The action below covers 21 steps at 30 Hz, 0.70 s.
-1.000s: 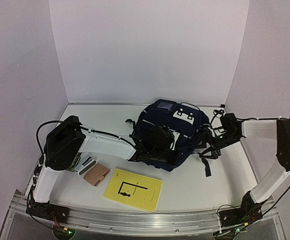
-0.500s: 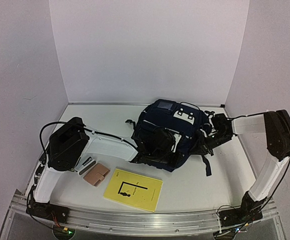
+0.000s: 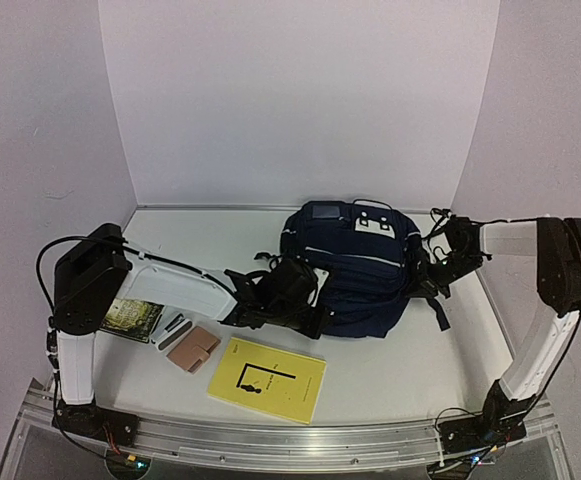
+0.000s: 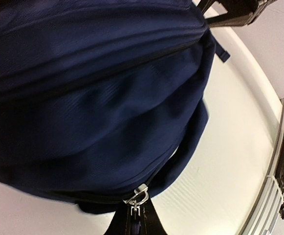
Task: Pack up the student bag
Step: Zip the student bag at the center of the board.
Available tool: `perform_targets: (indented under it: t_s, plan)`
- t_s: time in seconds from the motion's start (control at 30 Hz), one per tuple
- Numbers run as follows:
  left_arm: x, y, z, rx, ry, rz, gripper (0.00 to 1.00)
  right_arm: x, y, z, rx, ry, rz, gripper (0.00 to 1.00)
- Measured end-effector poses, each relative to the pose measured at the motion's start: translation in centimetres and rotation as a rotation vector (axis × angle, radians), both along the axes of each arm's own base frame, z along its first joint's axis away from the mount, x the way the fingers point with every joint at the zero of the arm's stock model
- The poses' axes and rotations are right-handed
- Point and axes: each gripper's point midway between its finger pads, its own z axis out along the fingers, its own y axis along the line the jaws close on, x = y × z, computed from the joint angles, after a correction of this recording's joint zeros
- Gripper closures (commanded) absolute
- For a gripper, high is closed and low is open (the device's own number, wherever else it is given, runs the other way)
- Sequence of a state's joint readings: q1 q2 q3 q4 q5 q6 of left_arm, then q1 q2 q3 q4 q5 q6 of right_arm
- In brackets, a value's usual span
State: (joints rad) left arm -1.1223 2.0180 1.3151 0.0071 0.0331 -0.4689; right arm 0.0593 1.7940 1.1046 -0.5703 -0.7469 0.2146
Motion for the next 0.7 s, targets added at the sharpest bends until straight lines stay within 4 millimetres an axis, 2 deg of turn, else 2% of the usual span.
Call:
perform_targets:
  t_s: [0.07, 0.1, 0.13, 0.17, 0.23, 0.3, 0.33, 0.4, 0.5, 0.6, 0.7]
  plan:
    - [0.1, 0.5, -0.2, 0.008, 0.004, 0.006, 1.0, 1.0, -0.5, 0.4, -0.044, -0.026, 0.012, 1.0]
    - [0.2, 0.5, -0.2, 0.007, 0.007, 0.005, 1.0, 1.5, -0.7, 0.5, -0.061, -0.036, 0.018, 0.97]
    - [0.1, 0.4, -0.1, 0.002, 0.01, -0.002, 1.0, 2.1, -0.7, 0.7, -0.066, -0.043, 0.022, 0.89]
    - [0.1, 0.2, 0.0, -0.003, 0.011, -0.007, 1.0, 2.8, -0.6, 0.9, -0.069, -0.047, 0.026, 0.71]
    - [0.1, -0.6, 0.4, -0.015, 0.017, -0.02, 1.0, 3.9, -0.3, 1.3, -0.076, -0.072, 0.029, 0.4]
    - [-0.1, -1.9, 0.4, -0.026, 0.034, -0.046, 1.0, 4.8, -0.4, 2.0, -0.091, -0.11, 0.028, 0.23]
    - [-0.2, -2.5, 0.3, -0.031, 0.039, -0.056, 1.0, 5.1, -0.6, 2.3, -0.1, -0.129, 0.028, 0.2]
    - [-0.2, -3.7, 0.1, -0.043, 0.046, -0.075, 1.0, 5.3, -1.2, 3.3, -0.119, -0.168, 0.03, 0.18]
    - [-0.1, -5.9, 0.4, -0.073, 0.048, -0.103, 1.0, 4.5, -1.0, 6.1, -0.115, -0.241, 0.059, 0.16]
    - [0.1, -7.6, 1.0, -0.099, 0.044, -0.124, 1.0, 2.0, 0.0, 9.3, -0.053, -0.294, 0.087, 0.16]
    - [0.1, -8.7, 1.0, -0.115, 0.047, -0.139, 1.0, -1.2, 1.4, 10.0, 0.023, -0.267, 0.12, 0.17]
